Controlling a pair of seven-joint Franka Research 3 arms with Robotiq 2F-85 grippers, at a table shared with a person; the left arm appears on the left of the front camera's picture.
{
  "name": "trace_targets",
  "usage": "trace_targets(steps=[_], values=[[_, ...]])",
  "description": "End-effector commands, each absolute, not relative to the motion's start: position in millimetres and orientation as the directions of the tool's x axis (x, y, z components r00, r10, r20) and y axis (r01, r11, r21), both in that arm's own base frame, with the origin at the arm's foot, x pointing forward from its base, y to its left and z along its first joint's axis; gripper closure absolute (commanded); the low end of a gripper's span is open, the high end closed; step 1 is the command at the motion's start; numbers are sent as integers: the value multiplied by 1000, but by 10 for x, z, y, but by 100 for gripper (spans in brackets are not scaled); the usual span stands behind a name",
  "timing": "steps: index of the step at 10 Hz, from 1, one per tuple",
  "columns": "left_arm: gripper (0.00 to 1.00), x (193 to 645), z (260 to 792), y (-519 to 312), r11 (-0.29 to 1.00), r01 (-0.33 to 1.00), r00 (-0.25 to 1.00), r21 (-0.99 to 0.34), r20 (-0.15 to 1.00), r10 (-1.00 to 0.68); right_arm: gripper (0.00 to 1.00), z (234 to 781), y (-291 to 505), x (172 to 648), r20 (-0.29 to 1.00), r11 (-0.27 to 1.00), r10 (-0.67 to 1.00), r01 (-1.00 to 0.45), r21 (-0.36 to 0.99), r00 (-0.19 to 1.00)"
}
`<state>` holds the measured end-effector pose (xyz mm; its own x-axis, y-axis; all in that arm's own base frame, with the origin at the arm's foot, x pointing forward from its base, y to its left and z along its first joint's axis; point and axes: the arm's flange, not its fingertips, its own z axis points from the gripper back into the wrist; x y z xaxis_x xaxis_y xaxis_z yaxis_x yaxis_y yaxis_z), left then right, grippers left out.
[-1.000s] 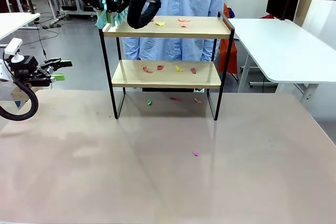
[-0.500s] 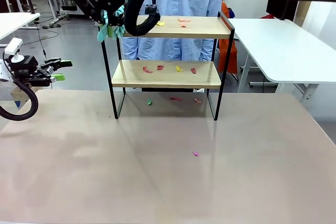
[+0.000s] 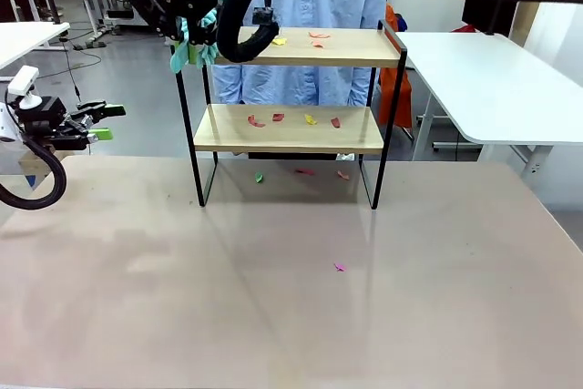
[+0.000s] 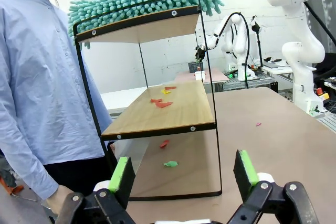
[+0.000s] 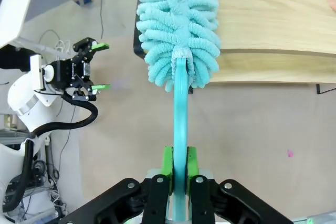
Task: Clean the shelf.
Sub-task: Clean the specific section of the Shelf indicated by the human with the Duster.
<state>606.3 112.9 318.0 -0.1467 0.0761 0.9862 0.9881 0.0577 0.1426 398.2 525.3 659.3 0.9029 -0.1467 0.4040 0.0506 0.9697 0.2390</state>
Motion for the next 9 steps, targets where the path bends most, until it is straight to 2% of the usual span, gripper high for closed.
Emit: trace_targets(steps=[1,5,7,9], values=[[0,6054,3210,1131,59,986,-162,157,984,76,87,6697,4818,4011,355,962,-174,81,261,919],[0,6054,3210,1131,59,986,-162,157,984,76,87,6867,3799,4006,279,951,-205,124,283,938],[0,6054,3210,1131,59,986,-162,157,984,76,87,6806,3508,4027,276,945,-151,57,323,949],[0,6054,3210,1131,59,986,-162,157,984,76,87,6740,3240,4047,266,959,-131,55,277,955]])
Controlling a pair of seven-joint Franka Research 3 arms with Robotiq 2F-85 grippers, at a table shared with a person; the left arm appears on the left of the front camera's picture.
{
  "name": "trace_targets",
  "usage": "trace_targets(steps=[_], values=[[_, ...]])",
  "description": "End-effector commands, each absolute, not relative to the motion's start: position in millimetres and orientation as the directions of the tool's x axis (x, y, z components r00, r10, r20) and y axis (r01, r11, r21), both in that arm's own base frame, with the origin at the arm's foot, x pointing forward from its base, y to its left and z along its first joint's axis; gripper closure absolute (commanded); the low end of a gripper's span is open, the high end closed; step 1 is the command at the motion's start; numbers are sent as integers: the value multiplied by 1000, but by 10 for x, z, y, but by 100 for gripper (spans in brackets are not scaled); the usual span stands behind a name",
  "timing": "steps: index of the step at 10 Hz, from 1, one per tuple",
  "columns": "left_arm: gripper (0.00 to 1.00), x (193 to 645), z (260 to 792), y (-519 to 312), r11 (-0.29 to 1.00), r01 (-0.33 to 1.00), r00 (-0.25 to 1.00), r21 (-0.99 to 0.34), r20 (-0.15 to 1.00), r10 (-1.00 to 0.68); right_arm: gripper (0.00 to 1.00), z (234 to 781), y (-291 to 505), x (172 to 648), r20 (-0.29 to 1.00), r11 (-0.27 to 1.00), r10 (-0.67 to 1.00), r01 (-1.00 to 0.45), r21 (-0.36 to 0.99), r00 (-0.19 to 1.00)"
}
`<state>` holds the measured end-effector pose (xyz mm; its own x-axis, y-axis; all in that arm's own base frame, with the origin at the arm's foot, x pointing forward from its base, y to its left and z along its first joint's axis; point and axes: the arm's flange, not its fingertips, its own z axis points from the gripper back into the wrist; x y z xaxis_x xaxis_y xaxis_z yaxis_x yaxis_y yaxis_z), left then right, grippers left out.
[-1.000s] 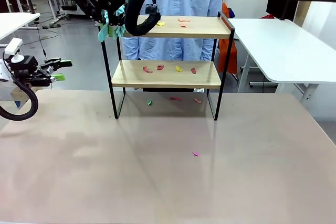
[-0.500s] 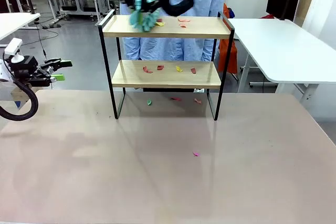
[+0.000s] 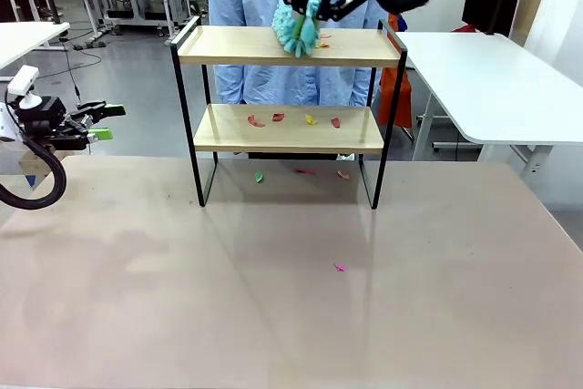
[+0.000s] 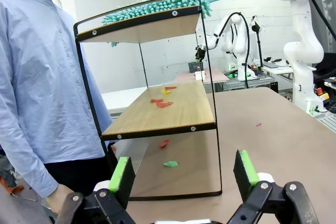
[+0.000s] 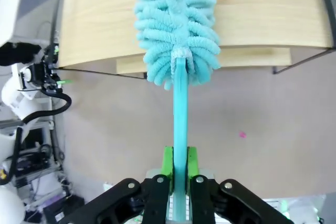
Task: Clean the shelf.
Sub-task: Clean the specific section of the Shelf indicated by the human with the Duster.
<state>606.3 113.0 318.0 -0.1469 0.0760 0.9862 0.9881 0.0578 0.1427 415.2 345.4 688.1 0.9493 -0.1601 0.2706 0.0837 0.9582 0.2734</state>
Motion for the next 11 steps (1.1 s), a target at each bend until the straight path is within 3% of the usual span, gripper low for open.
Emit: trace_targets(steps=[1,6,8,9,11], values=[[0,6054,3210,1131,59,986,-162,157,984,76,87,6739,3067,4035,260,963,-129,59,262,957],[0,6054,3210,1131,59,986,-162,157,984,76,87,7007,2311,3802,308,973,-184,129,189,933],[0,6054,3210,1131,59,986,-162,157,984,76,87,7113,2209,3683,369,983,-100,33,183,924],[0,6054,3210,1131,59,986,-162,157,984,76,87,7084,2338,3816,315,972,-202,149,184,927],[0,6054,3210,1131,59,986,-162,157,984,76,87,7084,2338,3816,315,972,-202,149,184,927]])
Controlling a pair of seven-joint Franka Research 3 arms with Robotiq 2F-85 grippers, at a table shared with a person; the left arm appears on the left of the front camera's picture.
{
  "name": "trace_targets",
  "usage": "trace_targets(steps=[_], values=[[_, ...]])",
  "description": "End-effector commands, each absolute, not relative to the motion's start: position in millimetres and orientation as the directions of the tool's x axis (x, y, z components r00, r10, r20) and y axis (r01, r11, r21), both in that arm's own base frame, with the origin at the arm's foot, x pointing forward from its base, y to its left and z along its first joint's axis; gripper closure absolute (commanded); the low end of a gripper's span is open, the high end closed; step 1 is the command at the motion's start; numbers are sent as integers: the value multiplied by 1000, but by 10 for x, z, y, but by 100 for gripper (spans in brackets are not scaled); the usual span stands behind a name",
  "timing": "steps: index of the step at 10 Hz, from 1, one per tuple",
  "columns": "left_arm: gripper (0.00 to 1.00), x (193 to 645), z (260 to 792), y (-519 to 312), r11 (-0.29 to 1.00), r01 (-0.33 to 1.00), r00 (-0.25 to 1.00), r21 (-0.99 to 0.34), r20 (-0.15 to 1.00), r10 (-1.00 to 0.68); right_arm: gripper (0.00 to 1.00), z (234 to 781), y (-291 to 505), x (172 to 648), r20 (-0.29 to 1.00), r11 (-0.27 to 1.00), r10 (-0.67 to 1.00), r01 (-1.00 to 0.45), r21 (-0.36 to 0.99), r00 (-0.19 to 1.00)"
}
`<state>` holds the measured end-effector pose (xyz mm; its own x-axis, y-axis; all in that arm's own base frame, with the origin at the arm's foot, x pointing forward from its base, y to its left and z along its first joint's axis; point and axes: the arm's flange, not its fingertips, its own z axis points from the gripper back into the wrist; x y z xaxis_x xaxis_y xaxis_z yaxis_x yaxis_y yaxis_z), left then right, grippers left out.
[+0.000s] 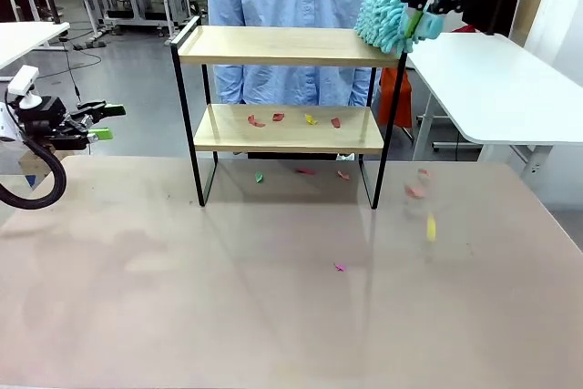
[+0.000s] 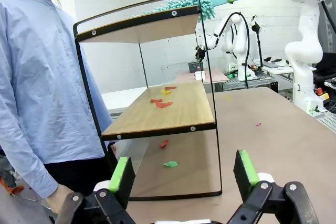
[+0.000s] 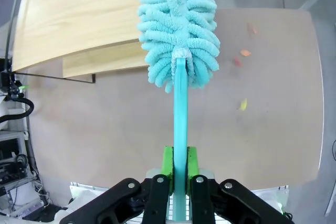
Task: Clean the shelf.
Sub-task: Clean the specific section of the Shelf indicated by the human with the Duster.
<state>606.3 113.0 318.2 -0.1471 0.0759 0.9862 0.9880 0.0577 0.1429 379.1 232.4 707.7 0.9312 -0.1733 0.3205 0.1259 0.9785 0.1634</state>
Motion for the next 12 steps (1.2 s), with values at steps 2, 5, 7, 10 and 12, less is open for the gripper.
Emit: trace_targets(steps=[2,5,7,10,12], values=[[0,6054,3210,1131,59,986,-162,157,984,76,87,7084,2338,3816,315,972,-202,149,184,927],[0,6054,3210,1131,59,986,-162,157,984,76,87,7319,2156,3659,382,989,-98,47,139,919],[0,6054,3210,1131,59,986,-162,157,984,76,87,7478,2089,3568,400,989,-26,-35,146,916],[0,6054,3210,1131,59,986,-162,157,984,76,87,7686,2070,3404,377,953,162,-244,180,912],[0,6054,3210,1131,59,986,-162,157,984,76,87,7759,1989,3309,297,828,443,-513,226,846]])
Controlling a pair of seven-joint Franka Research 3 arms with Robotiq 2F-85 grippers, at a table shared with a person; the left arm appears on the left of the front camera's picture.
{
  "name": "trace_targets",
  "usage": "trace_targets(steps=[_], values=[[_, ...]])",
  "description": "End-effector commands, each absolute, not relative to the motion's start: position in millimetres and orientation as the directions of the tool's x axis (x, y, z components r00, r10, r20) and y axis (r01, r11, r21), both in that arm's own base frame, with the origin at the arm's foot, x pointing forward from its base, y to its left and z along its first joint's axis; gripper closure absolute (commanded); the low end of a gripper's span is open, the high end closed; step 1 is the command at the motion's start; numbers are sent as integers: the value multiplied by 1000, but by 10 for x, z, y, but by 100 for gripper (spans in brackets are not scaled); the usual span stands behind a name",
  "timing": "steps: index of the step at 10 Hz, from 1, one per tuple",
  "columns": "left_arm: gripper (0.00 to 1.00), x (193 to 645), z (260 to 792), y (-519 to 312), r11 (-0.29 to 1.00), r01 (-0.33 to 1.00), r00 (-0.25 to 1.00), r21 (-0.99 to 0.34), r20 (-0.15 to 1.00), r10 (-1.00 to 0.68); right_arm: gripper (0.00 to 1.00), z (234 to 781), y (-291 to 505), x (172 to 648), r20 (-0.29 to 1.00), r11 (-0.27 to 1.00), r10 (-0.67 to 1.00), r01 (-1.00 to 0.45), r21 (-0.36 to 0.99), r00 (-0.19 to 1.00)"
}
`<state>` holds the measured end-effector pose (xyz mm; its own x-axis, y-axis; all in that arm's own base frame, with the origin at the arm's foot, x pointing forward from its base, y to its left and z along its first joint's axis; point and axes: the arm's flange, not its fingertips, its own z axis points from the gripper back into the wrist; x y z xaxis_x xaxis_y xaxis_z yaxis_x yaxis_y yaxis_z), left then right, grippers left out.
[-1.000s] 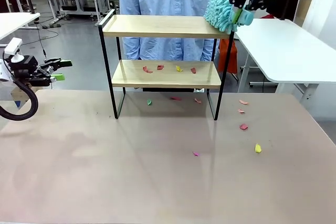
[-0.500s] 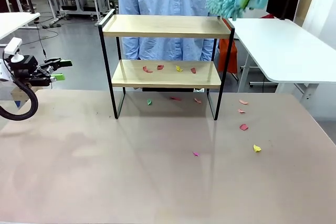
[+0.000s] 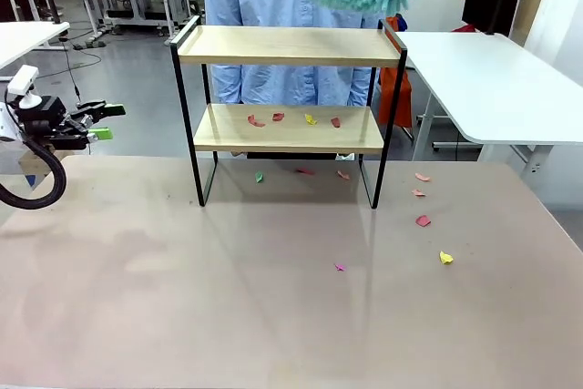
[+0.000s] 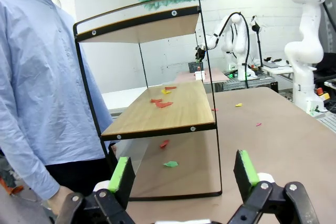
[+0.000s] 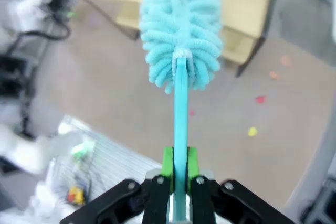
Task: Clean the shelf.
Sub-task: Clean the specific section of the Shelf indicated by the human with the Duster.
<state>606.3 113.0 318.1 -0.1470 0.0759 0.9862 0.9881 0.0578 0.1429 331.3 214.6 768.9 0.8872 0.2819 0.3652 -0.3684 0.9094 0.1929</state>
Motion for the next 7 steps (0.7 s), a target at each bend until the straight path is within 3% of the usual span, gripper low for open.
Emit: trace_targets(steps=[1,4,7], values=[[0,6054,3210,1131,59,986,-162,157,984,76,87,7727,2008,3233,262,763,562,-614,202,785],[0,6054,3210,1131,59,986,-162,157,984,76,87,7226,1997,3073,109,586,792,-798,142,601],[0,6054,3210,1131,59,986,-162,157,984,76,87,6515,1531,3048,40,476,864,-840,260,502]])
